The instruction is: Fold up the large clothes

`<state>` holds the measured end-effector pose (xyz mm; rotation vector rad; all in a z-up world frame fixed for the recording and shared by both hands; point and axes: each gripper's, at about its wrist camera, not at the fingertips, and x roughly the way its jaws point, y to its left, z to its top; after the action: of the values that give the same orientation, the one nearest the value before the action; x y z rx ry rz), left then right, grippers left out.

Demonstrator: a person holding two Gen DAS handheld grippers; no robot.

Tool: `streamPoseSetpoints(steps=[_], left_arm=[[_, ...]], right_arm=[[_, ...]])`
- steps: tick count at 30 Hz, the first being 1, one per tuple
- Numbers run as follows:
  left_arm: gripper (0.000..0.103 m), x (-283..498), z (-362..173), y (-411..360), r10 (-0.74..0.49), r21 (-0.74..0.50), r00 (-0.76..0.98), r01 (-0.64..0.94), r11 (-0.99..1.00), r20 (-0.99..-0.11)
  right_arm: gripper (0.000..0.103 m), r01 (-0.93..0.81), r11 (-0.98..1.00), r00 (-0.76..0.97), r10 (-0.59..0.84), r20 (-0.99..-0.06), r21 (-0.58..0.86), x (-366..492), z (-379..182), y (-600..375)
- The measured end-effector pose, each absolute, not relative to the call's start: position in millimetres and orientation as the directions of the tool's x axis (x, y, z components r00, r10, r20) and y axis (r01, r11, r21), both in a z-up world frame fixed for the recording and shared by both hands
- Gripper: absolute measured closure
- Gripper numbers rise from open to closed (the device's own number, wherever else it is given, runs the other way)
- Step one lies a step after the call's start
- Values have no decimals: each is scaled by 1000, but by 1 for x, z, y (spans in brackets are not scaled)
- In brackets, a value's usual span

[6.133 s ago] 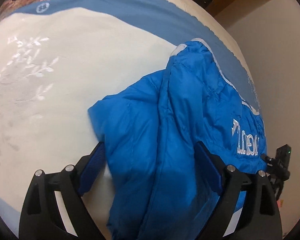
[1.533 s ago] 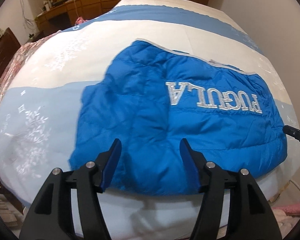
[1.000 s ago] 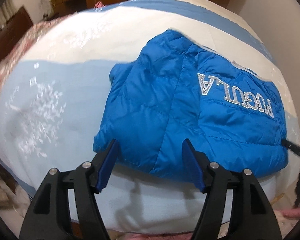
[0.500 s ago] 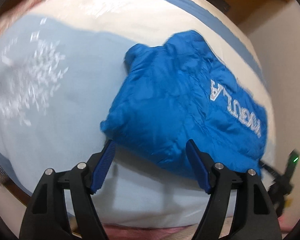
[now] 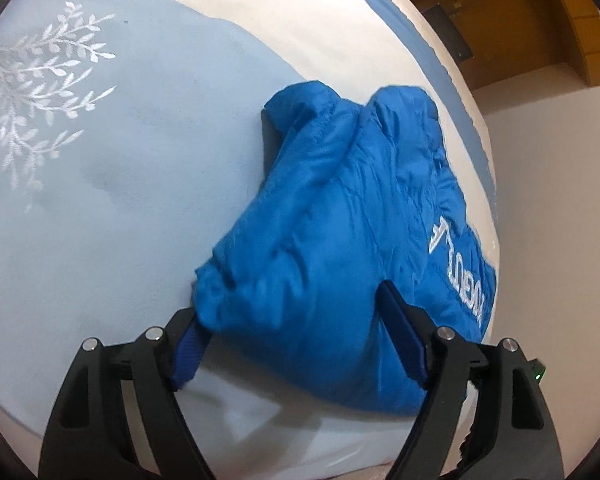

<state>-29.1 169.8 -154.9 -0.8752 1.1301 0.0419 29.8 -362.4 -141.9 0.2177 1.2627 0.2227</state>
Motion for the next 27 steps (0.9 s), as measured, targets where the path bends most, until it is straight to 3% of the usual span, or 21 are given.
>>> streamPoseSetpoints(steps=[9,14,16,27], left_arm=[[23,-8,-160,177,-347,-579,504,-433,691,-791],[66,-4,-147,170,-360,-600,539,-376,706,-761],[71,-8,-139,170,-383,-626,550,-365,689,-742],[70,0,-153,156,-299,-497,482,-360,790,-824]], right_arm=[[77,-44,958,282,285,-916,285,31,-143,-361],[77,-34,956,270,290,-918,292,33,-142,-362],[77,-8,954,260,293,-920,301,34,-137,-365],[78,-24,959,248,278,-928,281,36,-145,-364]])
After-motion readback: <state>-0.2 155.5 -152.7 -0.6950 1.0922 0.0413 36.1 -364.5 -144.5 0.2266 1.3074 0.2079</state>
